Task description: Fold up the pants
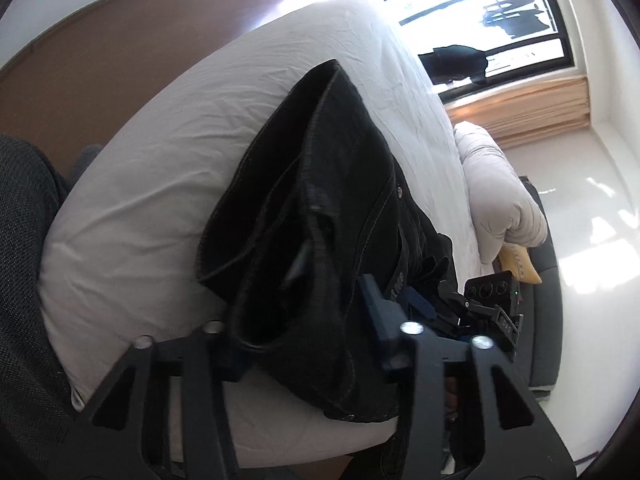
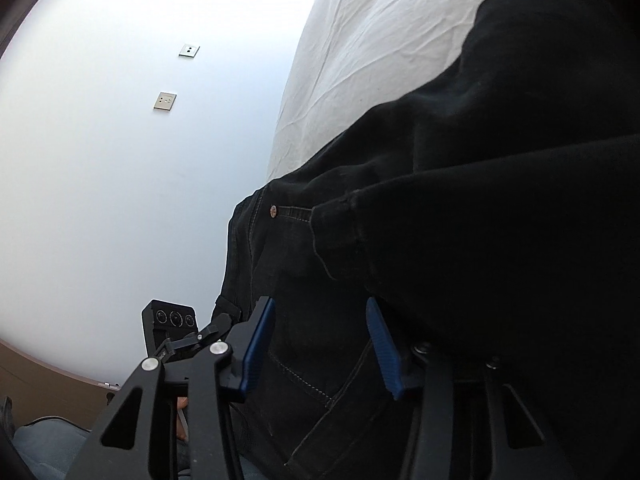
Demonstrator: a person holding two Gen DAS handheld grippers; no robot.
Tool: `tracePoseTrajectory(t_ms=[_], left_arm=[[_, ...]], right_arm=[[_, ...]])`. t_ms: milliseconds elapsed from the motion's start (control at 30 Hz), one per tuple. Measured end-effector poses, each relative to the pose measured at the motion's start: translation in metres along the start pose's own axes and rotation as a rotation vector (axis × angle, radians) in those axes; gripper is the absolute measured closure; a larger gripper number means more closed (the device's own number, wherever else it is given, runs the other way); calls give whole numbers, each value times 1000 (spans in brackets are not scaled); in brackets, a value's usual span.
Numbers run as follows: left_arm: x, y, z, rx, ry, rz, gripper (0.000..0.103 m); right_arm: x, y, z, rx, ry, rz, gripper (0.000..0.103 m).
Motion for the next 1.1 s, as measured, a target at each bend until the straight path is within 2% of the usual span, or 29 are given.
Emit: tracePoseTrajectory(t_ms=[67,100,233,500,533,633,667,800,833,933,1033,1100], left_arm=[[-1,-2,-1,-33,-21,-39,83],[-2,-1,0,-32,-22,-35,87],[-2,14,-5,-23,12,22,91],[-7,85,-27,-18,118,223,93],[-8,94,-30,-18,125,248,93],[-15,133,-35,-17,152,348,93],[-18,144,-35,-23,154,378,93],[-45,214,-21,-14,168,580,93],[-58,234,-12,-3,162,649,92],[-100,277,20,41,123,828,92],[-136,299,51,65,70,942,92],[-156,308,67,74,31,992,92]], right_arm=[[3,-2,10,-4,-3,2,52],[3,-2,7,-5,-6,4,52],[3,-2,10,-12,-5,4,52],[2,-4,9,-21,15,5,52],[3,-5,8,-21,15,18,51],[7,-19,-1,-24,18,34,35],[10,-28,-8,-29,23,12,33],[24,-70,-45,-40,22,-88,25],[28,-81,-58,-42,27,-116,25],[36,-109,-94,-70,33,-188,14],[33,-126,-125,-109,27,-250,8],[26,-126,-138,-169,12,-266,5]])
Point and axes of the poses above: each gripper's, at about its wrist camera, not at the fingertips, and z roughly the way its jaws point, y to its right, x to its top, the point moved 7 cm from there along z, roughly the way its jaws point, and after that the axes turned 9 degrees about x, right-handed, at the moved point
